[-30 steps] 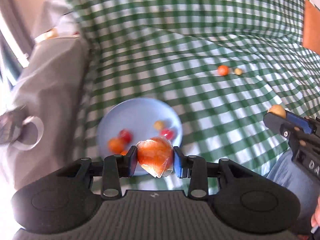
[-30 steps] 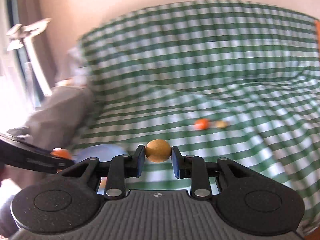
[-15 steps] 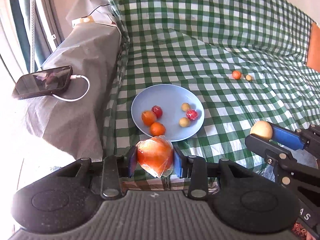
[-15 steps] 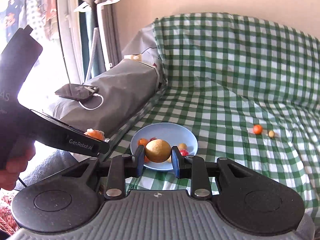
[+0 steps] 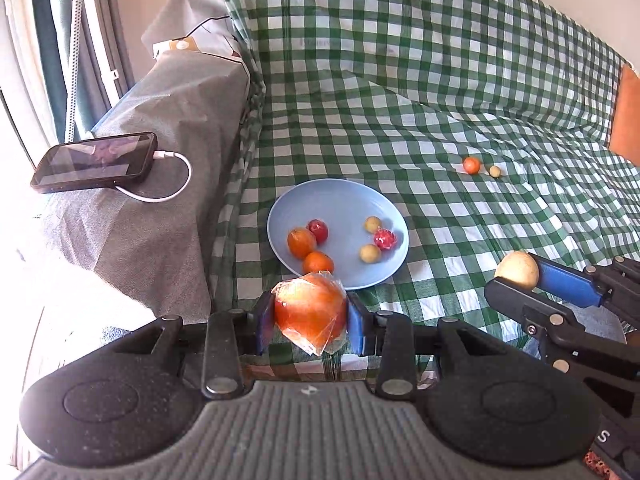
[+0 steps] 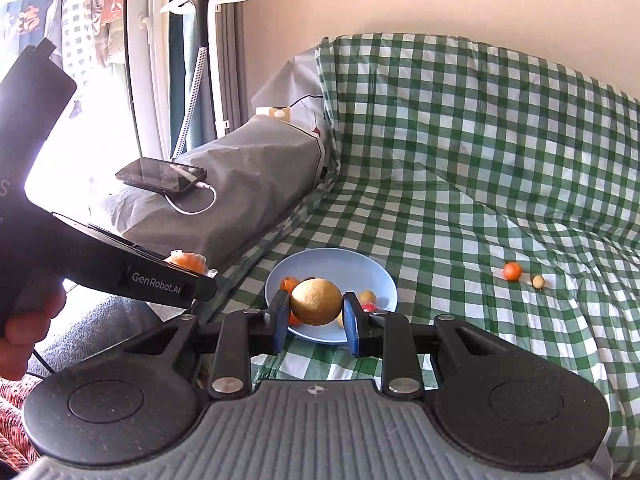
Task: Organize fruits
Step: 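Carry the yellow fruit and orange over the plate and open both tools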
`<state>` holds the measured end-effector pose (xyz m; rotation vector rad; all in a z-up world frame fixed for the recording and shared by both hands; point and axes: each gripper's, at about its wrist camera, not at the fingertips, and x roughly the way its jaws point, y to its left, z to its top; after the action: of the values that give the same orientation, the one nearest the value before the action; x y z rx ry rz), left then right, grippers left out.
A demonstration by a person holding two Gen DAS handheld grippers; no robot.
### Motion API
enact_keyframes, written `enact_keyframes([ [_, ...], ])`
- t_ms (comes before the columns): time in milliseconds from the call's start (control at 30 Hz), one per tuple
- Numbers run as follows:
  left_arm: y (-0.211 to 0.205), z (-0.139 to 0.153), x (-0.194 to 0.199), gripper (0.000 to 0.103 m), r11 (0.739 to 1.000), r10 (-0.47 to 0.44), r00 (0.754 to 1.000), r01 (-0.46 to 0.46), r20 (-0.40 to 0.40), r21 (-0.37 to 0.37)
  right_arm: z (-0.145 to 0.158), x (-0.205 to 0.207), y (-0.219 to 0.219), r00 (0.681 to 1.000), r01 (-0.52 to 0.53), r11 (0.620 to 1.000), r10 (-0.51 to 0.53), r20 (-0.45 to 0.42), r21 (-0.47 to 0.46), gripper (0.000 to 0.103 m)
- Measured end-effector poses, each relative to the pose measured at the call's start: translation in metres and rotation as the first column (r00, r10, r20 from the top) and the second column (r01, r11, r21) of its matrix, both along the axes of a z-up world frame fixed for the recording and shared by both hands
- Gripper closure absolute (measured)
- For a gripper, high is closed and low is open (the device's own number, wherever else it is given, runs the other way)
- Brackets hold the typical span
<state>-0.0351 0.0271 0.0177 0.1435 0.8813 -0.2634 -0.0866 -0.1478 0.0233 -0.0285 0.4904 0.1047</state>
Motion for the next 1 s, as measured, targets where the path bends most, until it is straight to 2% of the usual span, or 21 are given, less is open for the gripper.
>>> enact_keyframes([
  [1000, -0.007, -0.026, 0.038, 0.062, 0.999, 0.021, 0.997, -0.017, -0.08, 0.046, -0.022, 0.033, -0.008, 0.994, -0.002, 1.0, 0.004, -0.107, 0.023, 0.073],
])
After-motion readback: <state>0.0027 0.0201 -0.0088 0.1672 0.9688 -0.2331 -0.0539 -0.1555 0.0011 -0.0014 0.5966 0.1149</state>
